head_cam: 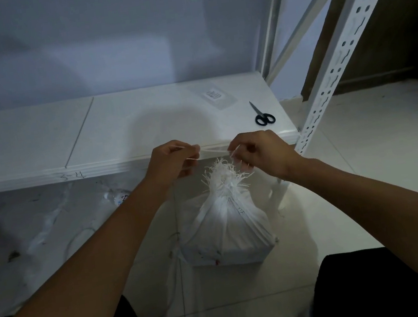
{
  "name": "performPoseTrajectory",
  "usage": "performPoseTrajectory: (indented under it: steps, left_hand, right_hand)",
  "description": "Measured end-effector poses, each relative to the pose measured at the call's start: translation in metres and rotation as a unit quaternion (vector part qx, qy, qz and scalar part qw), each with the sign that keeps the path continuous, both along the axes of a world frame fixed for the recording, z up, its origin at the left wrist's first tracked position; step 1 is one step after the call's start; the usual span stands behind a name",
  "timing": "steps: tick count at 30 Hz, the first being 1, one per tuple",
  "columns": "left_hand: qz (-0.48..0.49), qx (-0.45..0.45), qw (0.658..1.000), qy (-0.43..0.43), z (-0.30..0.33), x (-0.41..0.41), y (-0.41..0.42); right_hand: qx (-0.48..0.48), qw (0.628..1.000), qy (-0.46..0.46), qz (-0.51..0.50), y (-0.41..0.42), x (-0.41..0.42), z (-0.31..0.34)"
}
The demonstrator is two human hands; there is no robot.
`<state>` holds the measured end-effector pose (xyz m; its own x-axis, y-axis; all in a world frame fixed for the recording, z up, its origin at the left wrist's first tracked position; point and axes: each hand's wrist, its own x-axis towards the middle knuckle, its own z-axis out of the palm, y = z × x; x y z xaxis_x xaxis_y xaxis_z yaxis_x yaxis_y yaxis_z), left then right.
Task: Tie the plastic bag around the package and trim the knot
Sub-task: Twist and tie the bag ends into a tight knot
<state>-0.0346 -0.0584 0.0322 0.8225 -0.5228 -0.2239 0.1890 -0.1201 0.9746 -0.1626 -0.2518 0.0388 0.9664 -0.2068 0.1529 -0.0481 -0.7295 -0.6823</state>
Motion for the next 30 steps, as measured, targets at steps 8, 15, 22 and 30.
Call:
performPoseTrajectory:
  steps: [8,15,22,30]
  left_hand:
    - [0.032,0.023,0.999,-0.035,-0.029,0.023,-0.011]
    - [0.013,0.064,0.991,-0.116,-0.059,0.035,-0.018]
    - [-0.007,0.187,0.926,-0.327,-0.086,0.036,-0.022]
    - [-0.090,0.290,0.947,-0.107,-0.100,0.028,-0.010]
  right_hand:
    - [-0.045,0.999,0.012,-0.013,-0.019,0.030,-0.034]
    - [-0.015,0.996,0.060,-0.068,-0.031,0.039,-0.059]
    - [-0.026,0.988,0.110,-0.103,-0.030,0.047,-0.081]
    - [-0.064,0.975,0.185,-0.103,-0.018,0.043,-0.105]
